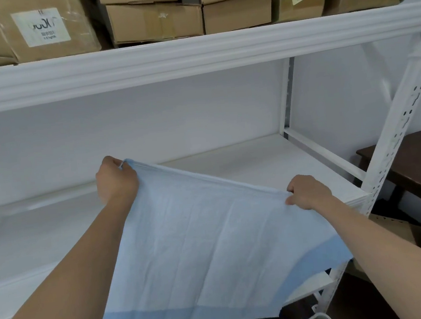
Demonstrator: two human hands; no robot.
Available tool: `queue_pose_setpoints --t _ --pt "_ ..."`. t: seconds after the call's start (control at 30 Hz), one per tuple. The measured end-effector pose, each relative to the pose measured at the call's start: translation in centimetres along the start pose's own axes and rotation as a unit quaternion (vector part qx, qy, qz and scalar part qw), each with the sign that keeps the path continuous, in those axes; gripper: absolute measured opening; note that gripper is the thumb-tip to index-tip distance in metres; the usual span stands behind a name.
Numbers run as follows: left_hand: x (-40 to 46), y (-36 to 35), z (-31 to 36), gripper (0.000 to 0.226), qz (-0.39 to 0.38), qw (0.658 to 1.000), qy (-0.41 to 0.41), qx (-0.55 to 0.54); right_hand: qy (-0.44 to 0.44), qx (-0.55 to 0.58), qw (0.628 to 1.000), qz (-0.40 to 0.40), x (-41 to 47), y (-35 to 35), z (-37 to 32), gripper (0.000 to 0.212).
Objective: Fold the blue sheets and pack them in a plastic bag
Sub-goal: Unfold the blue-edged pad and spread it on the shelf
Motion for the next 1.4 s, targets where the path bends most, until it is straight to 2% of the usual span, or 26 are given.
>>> queue_pose_setpoints --t 0.1,0.2,0.3,0.37,0.47,0.57,0.67,0.77,0.87,1.07,1.2,1.4 --pt "0.3 0.4 -0.7 0.007 -0.008 1.000 0.019 -0.014 -0.067 0.047 0.992 0.098 0.5 0.8 0.2 0.028" --pt "0.5 1.0 -1.0 0.012 -0.013 0.999 0.032 -0.036 -0.087 0.083 0.966 0.228 0.5 2.2 -0.9 0.022" --pt "1.4 1.7 -1.6 0.012 -0.022 0.995 0.052 -0.088 -0.058 0.129 0.940 0.311 0.5 3.4 -2.9 0.015" --pt "2.2 1.9 -2.3 0.009 -0.030 0.990 0.050 -0.125 -0.021 0.178 0.926 0.332 0.7 3.3 -4.1 0.021" --pt "2.7 1.7 -2.4 0.013 -0.049 0.993 0.021 -0.103 0.032 0.215 0.912 0.347 0.6 2.7 -5.5 0.034" --pt "2.2 0.3 -2.6 0.029 -0.080 0.995 0.025 -0.051 0.066 0.188 0.916 0.347 1.0 1.7 -5.8 0.045" --pt "1.2 -2.5 -3.1 0.046 -0.159 0.985 0.026 -0.064 0.068 0.144 0.928 0.337 1.9 1.3 -5.0 0.050" --pt "1.2 -5.0 -3.5 0.058 -0.199 0.977 0.030 -0.073 0.060 0.120 0.936 0.325 3.4 1.1 -4.6 0.052" --pt "1.7 -6.9 -3.8 0.064 -0.203 0.977 0.034 -0.052 0.064 0.110 0.940 0.317 5.5 0.8 -4.3 0.049" --pt "4.0 -10.4 -5.0 0.069 -0.200 0.976 0.080 -0.029 0.019 0.167 0.927 0.334 10.0 2.0 -3.8 0.016" --pt "5.4 -13.3 -6.1 0.069 -0.194 0.974 0.112 -0.019 -0.020 0.113 0.943 0.311 14.2 2.2 -3.7 0.015" --pt "6.6 -16.0 -7.5 0.068 -0.176 0.974 0.139 -0.026 0.030 0.156 0.948 0.276 19.0 1.3 -5.0 0.024"
Point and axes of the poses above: each hand's wrist, its own x-axis towards the middle knuckle, its own y-axis out of the back of the hand, z = x × y, the point moved 6 cm from there along x, towards the middle knuckle, and after that the axes turned 14 degrees about -x, right-handed, at the moved point
